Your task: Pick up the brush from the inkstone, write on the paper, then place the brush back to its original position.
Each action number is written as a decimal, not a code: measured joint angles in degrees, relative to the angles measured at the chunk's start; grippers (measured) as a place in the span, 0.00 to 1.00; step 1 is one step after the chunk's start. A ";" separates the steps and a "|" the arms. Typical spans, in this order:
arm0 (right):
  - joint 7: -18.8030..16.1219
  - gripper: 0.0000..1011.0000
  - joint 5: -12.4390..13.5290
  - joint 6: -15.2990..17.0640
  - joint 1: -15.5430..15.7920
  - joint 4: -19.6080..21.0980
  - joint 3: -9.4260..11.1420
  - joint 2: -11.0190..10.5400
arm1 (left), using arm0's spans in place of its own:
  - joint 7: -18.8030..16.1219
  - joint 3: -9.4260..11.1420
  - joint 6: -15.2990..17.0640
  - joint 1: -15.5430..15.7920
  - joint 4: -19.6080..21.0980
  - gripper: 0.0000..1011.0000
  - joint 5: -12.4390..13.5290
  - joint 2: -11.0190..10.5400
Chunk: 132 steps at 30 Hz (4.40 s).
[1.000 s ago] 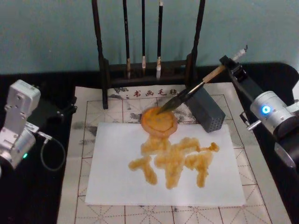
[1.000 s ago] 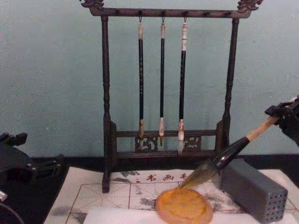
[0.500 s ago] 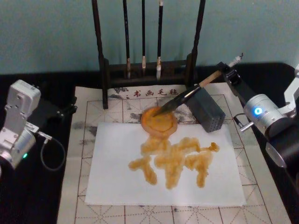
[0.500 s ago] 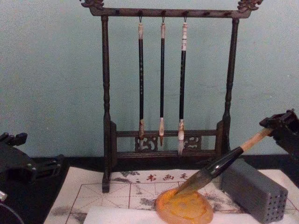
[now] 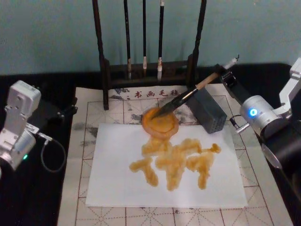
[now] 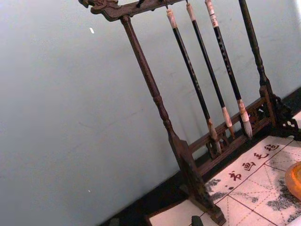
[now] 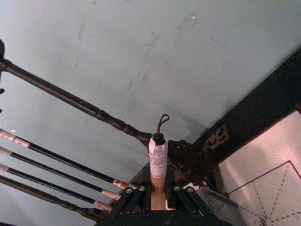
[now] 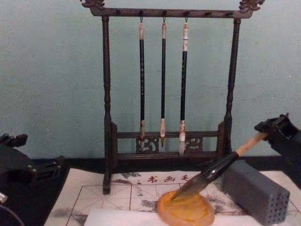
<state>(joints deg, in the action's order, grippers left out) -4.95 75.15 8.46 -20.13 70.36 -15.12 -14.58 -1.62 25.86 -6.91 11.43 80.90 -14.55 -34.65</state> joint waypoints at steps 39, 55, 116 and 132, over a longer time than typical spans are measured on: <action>1.47 0.19 1.74 -2.51 -2.51 -3.60 -4.17 -0.52 | 0.00 0.00 0.00 0.00 0.00 0.99 0.00 0.00; 1.34 0.41 1.72 -2.41 -2.48 -3.53 -4.06 -0.47 | 0.00 0.00 0.00 0.00 0.00 0.99 0.00 0.00; 4.05 0.99 1.67 -6.11 9.25 14.26 -5.78 -9.78 | 0.00 0.00 0.00 0.00 0.00 0.99 0.00 0.00; 4.32 0.99 -17.71 -12.90 12.40 18.29 -10.08 -13.51 | 0.00 0.00 0.00 0.00 0.00 0.99 0.00 0.00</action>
<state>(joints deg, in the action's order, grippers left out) -0.62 57.44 -4.44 -7.72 88.64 -25.20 -28.09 -1.62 25.87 -6.91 11.43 80.90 -14.55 -34.64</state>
